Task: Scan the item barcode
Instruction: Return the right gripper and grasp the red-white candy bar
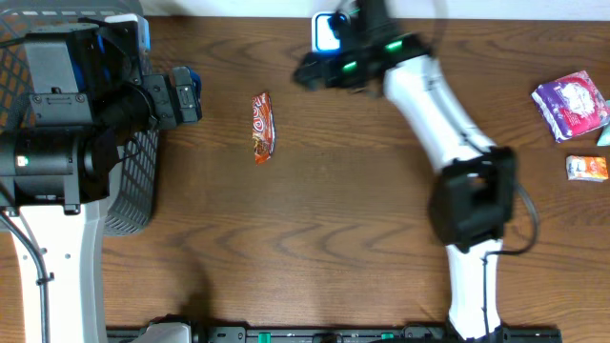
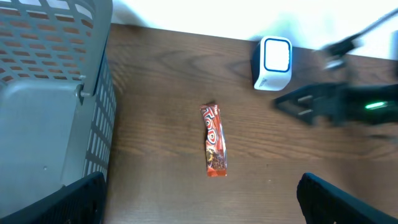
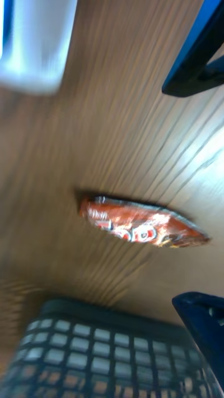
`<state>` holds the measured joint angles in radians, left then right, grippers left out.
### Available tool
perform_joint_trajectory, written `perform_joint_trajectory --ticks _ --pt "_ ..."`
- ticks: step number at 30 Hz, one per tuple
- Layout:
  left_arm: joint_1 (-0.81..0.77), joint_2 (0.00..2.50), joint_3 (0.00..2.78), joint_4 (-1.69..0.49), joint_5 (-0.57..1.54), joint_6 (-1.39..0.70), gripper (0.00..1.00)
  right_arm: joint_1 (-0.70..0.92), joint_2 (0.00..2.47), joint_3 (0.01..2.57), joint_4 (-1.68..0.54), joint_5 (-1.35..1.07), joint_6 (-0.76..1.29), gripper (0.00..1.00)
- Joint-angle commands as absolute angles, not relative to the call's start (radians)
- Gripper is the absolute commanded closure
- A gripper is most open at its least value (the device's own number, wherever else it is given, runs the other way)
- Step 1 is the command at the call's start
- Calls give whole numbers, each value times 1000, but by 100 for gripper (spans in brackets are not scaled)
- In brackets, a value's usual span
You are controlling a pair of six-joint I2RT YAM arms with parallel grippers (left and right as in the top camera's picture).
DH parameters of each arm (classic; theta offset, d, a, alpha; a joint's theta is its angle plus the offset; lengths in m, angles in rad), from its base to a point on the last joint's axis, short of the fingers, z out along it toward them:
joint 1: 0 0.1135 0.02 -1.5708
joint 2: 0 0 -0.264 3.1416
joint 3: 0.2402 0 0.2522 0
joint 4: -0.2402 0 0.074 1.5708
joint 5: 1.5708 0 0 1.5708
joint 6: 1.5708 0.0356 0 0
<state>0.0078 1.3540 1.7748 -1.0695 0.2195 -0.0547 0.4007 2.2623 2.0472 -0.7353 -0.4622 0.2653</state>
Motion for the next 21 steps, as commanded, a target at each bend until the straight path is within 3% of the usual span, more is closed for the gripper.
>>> perform_joint_trajectory --ticks 1,9,15,16,21 --pt "12 1352 1778 -1069 224 -53 2 492 2306 2043 -693 -297 276 1" --pt "12 1352 1778 -1069 224 -53 2 657 2410 2043 -623 0 277 2" --pt "12 1352 1778 -1069 224 -53 2 705 2473 2043 -624 55 276 3" --pt "12 1352 1778 -1069 224 -53 2 706 2473 2043 -626 54 276 8" --pt "12 1352 1778 -1069 224 -53 2 701 2471 2044 -653 99 276 57"
